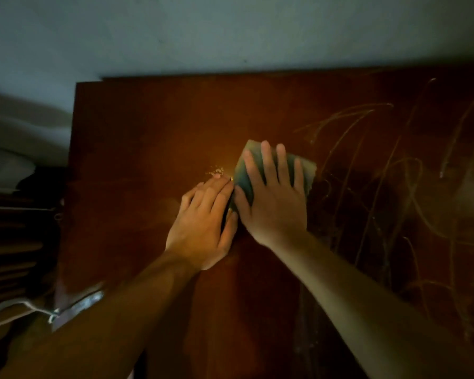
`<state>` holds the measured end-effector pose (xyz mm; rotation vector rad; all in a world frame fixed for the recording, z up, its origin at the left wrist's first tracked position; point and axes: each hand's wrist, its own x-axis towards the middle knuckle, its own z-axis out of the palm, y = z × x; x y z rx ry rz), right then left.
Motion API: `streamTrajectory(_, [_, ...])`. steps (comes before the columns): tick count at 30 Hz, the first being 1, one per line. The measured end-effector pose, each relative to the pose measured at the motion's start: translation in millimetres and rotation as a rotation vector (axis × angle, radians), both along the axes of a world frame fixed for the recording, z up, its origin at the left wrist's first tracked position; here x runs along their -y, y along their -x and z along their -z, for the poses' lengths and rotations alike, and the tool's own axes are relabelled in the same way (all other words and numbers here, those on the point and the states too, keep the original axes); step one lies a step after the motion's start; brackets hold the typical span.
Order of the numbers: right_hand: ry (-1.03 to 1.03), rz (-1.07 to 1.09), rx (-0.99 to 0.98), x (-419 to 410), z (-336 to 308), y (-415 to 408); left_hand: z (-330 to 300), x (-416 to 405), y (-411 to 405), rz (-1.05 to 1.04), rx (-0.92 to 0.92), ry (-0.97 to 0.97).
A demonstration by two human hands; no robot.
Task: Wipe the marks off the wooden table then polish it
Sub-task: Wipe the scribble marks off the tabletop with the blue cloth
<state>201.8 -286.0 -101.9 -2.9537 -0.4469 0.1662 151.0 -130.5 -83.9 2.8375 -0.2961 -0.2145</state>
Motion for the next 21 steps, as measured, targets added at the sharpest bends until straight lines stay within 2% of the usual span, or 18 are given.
streamTrajectory(3, [0.019,-0.113,0.019,-15,-2,-45,-4,-1,0,-0.072,0.023,0.08])
streamTrajectory(6, [0.019,-0.105,0.037,-39,0,-50,-15,-10,5,-0.237,0.111,0.128])
streamTrajectory(8, [-0.065,-0.161,0.033,-59,-2,-20,-24,-29,11,-0.335,0.162,0.123])
streamTrajectory(11, [-0.207,-0.36,-0.025,-78,-3,64,-29,-67,19,-0.419,0.19,0.094])
streamTrajectory(13, [-0.204,-0.51,-0.056,-77,-4,109,-26,-86,25,-0.446,0.18,0.051])
streamTrajectory(16, [-0.163,-0.692,-0.055,-68,-3,94,-20,-90,27,-0.45,0.162,0.028])
streamTrajectory(18, [-0.083,-0.694,-0.064,-65,-3,55,-20,-82,23,-0.465,0.168,0.03])
streamTrajectory(21, [0.045,-0.474,-0.053,-58,-4,-9,-21,-66,18,-0.475,0.19,0.091])
